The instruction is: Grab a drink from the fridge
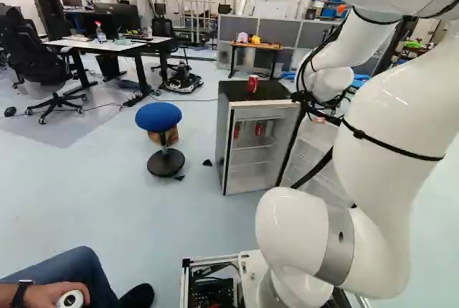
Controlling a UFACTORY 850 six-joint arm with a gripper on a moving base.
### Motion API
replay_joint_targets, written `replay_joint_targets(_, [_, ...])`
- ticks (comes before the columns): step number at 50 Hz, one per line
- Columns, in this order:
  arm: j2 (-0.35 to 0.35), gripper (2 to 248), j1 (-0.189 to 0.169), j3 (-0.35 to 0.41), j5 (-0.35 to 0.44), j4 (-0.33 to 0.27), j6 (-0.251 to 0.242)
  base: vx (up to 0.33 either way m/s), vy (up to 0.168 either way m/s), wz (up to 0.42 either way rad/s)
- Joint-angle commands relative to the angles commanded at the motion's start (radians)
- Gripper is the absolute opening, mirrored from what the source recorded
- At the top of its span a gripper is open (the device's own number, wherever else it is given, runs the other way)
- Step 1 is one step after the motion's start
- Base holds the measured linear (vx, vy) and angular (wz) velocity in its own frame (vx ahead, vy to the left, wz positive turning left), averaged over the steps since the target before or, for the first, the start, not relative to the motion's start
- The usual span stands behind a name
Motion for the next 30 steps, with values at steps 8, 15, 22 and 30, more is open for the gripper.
replay_joint_targets(8, [0.0,247,-0.022,-0.02,-0.068,0.0,0.0,0.0,0.0,0.0])
replay_joint_targets(15, [0.0,247,-0.041,-0.038,-0.129,0.0,0.0,0.0,0.0,0.0])
replay_joint_targets(22, [0.0,247,-0.06,-0.056,-0.19,0.0,0.0,0.0,0.0,0.0])
replay_joint_targets(30, [-0.001,247,-0.082,-0.077,-0.258,0.001,0.0,0.0,0.0,0.0])
